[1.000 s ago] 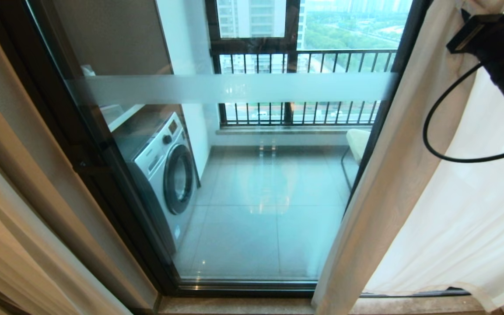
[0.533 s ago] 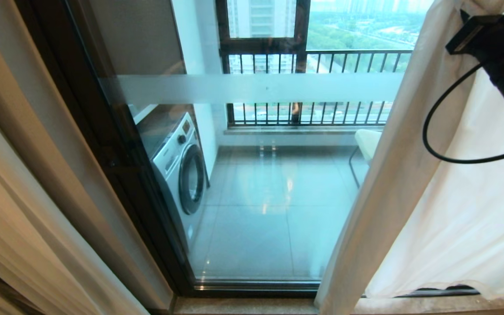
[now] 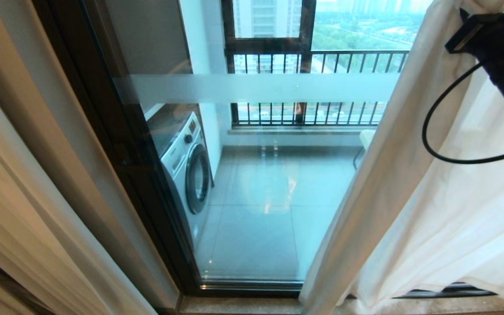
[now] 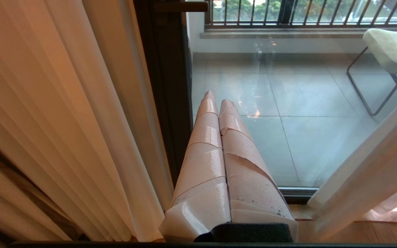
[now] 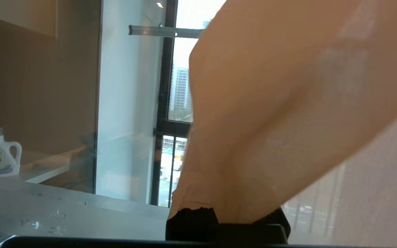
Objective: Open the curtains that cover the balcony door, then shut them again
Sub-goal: Close the inner curtains on both sides
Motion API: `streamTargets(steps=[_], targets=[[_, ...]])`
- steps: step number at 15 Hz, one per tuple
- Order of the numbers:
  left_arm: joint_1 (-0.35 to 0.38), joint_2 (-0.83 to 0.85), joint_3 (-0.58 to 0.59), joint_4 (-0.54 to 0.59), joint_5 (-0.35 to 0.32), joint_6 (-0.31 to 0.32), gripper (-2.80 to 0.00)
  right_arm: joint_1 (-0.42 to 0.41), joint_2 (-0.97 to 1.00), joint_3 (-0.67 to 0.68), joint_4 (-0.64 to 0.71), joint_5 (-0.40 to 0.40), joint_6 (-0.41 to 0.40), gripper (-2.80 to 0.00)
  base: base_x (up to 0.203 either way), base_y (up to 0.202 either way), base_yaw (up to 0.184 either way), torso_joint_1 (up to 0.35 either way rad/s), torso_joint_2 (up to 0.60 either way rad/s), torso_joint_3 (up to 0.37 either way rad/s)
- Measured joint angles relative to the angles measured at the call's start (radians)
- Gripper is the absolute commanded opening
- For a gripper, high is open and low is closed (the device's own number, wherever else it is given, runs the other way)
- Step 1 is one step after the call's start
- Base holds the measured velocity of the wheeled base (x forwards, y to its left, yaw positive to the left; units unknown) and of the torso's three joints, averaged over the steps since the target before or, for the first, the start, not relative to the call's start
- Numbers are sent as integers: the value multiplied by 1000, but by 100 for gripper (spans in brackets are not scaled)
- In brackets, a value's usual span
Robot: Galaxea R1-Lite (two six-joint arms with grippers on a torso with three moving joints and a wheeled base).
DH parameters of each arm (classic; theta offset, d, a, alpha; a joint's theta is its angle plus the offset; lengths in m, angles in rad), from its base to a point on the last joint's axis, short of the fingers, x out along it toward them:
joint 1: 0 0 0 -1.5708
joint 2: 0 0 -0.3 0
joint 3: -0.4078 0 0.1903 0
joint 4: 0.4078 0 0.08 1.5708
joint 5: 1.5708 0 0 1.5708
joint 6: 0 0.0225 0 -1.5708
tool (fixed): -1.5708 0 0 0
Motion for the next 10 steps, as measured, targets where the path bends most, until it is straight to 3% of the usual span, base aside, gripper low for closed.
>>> streamTargets(steps=[10], targets=[[0, 0, 0, 0, -1, -1, -280, 16, 6, -17, -24, 9, -26, -280, 0, 0, 0, 0, 0, 0]])
